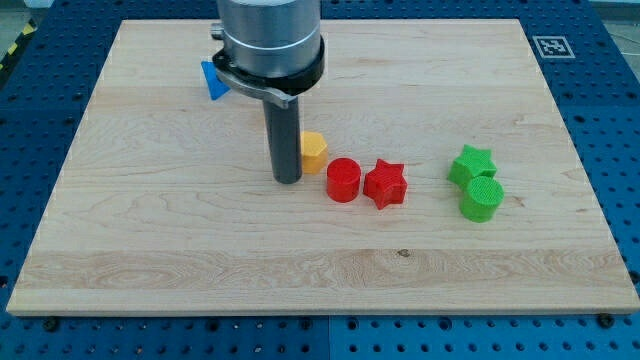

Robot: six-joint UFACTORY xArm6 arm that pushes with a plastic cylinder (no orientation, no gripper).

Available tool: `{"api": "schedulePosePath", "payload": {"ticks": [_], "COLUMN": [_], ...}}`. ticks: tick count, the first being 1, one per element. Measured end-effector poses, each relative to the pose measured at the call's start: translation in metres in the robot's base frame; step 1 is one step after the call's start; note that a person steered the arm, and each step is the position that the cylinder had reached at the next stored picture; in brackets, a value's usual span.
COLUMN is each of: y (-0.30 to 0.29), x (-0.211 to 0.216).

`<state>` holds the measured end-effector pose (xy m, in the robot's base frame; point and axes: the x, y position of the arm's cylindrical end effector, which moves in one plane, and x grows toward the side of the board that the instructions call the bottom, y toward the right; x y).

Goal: Slightly move the yellow heart to the bottom right of the blue cube

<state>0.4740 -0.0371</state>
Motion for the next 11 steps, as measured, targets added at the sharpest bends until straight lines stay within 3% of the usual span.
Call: {"api": "schedulePosePath", "payload": {"ticks": [5,9,11], "y": [-0.021,-0.023,-0.008], "x": [-0.019,-0.088,-0.070]}}
